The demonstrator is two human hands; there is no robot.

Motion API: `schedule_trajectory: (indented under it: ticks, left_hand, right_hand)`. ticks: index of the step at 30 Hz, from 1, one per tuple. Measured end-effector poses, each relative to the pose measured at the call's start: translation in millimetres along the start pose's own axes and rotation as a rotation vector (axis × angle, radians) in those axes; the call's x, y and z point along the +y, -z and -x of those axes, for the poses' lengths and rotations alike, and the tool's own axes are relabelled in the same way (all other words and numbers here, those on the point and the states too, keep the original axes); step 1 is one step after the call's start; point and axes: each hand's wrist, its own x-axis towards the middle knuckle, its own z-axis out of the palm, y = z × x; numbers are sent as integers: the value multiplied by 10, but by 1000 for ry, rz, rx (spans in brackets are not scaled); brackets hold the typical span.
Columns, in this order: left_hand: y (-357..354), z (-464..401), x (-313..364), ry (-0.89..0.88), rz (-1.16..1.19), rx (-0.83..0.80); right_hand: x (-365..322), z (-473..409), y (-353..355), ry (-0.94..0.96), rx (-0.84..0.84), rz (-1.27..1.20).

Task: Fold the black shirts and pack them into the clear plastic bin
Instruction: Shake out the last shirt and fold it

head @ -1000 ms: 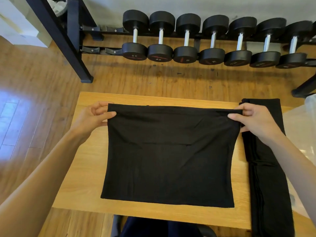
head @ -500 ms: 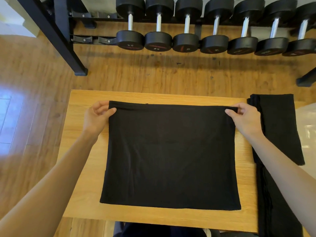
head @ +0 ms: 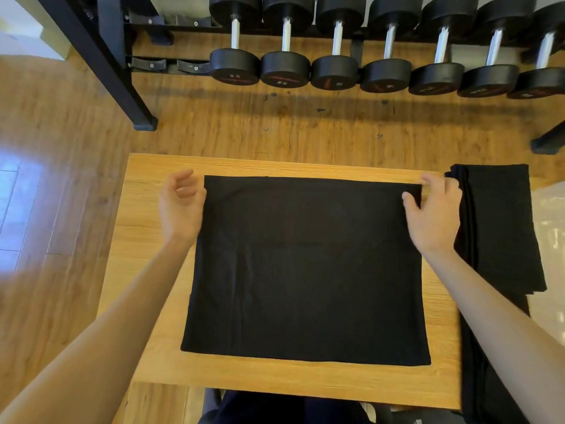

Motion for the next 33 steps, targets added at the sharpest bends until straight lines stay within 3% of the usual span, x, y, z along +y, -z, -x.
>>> schedule_trajectory:
  ticks: [3,6,9,16,24,30,33]
  left_hand:
    - [-98,409,-76,-307,-138,-50]
    - [-275,1019,-249,-562,-369,-317]
    - [-399,1519,-468,-725,-596,-481]
    - [-173,1700,-894,-662,-902,-435]
    - [106,1760,-1090,-480,-874,-289]
    - [-151,2097,-1000,-666,-895,-442]
    - [-176,2213,-1068,-654,-929,-448]
  right_hand:
    - [-200,436,-48,177,-8,69]
    - [-464,1090,-230,361,-168,125]
    - [-536,1619,-455,504,-304,192]
    - [74,1655,-447,379,-311,349]
    - [482,1664,-195,222,-206,328]
    - [90,2301,-360,442,-321,272]
    - [187,2484,-406,461,-362,311]
